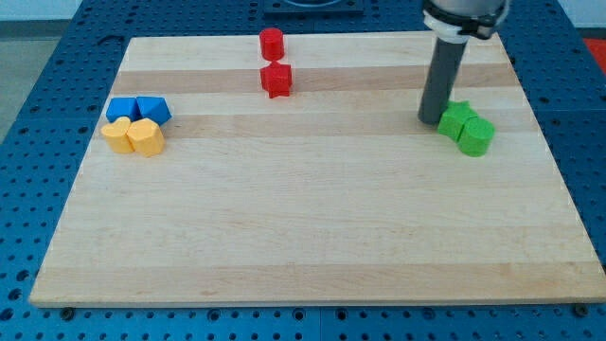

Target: Push the blue cube along with blue triangle slightly right

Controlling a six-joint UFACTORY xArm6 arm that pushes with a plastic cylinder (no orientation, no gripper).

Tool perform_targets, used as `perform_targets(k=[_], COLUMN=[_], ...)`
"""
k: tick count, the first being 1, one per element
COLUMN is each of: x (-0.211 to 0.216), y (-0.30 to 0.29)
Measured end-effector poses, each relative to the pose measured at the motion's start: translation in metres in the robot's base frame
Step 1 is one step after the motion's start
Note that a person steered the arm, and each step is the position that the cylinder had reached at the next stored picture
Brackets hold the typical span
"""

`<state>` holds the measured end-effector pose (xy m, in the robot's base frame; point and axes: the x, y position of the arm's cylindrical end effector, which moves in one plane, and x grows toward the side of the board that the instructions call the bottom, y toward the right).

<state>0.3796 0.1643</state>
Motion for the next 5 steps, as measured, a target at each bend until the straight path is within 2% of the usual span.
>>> perform_targets(k=[3, 4, 5], x=[0.000, -0.007, -0.018], y=[0.006, -0.007, -0.055])
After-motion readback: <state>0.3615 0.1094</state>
